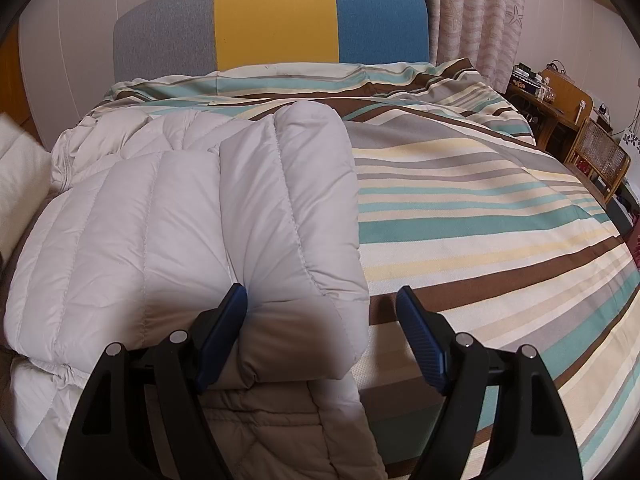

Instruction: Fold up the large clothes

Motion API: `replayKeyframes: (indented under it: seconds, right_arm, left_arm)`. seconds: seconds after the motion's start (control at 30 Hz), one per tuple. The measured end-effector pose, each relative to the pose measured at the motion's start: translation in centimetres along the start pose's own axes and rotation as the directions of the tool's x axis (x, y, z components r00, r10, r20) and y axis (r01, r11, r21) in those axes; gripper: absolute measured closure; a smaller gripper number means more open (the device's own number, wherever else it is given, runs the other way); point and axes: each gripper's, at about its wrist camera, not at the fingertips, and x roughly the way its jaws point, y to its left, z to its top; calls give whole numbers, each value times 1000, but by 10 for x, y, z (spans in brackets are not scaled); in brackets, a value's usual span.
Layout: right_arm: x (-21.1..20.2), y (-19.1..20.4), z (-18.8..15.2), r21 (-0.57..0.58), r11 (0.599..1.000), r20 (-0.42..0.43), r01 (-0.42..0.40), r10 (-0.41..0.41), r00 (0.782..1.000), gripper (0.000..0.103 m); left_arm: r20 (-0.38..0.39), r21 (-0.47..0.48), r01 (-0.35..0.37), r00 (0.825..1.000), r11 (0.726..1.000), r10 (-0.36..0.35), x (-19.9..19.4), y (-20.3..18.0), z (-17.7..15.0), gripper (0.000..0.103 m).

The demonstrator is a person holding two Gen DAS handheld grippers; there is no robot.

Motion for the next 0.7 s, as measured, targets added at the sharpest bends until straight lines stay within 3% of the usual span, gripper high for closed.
replayKeyframes:
  seconds: [0.1, 0.13, 0.17, 0.23, 0.3, 0.4, 0.53, 0.63, 0.7]
  right_arm:
    - [0, 0, 0, 0, 1000, 0, 0, 0, 1000, 27]
    - [0, 0, 0, 0, 1000, 0, 1, -1, 1000, 26]
    - [0, 0, 0, 1, 1000, 0, 1, -1, 1000, 26]
    - [0, 0, 0, -1, 1000, 0, 2, -2, 1000, 26]
    - [0, -1, 0, 0, 1000, 1, 0, 0, 1000, 26]
    - [-6, -1, -1, 0, 1000, 22, -3, 3, 1000, 26]
    - [-33, 1, 4, -30, 998, 96, -58, 61, 993, 26]
    - [-56, 10, 12, -50, 992, 144, -118, 124, 982, 22]
    - [-72, 25, 21, -68, 985, 181, -156, 166, 969, 17]
  left_arm:
    - [-19, 11, 25, 1000, 1000, -25, 2, -5, -3, 90]
    - [-18, 5, 46, 999, 999, -46, -1, -5, -5, 76]
    - [-10, -5, 72, 997, 997, -72, -5, -5, -6, 51]
    - [40, -16, 90, 995, 996, -89, -20, -3, -9, 23]
    - [94, -12, 119, 989, 993, -117, -37, 0, -13, 23]
    - [113, -20, 102, 989, 995, -99, -53, 11, -19, 22]
    - [127, -155, 36, 992, 987, -17, -71, 59, -30, 22]
    - [102, -291, -72, 989, 954, 105, -75, 103, -42, 23]
    - [73, -368, -94, 989, 925, 129, -74, 123, -51, 23]
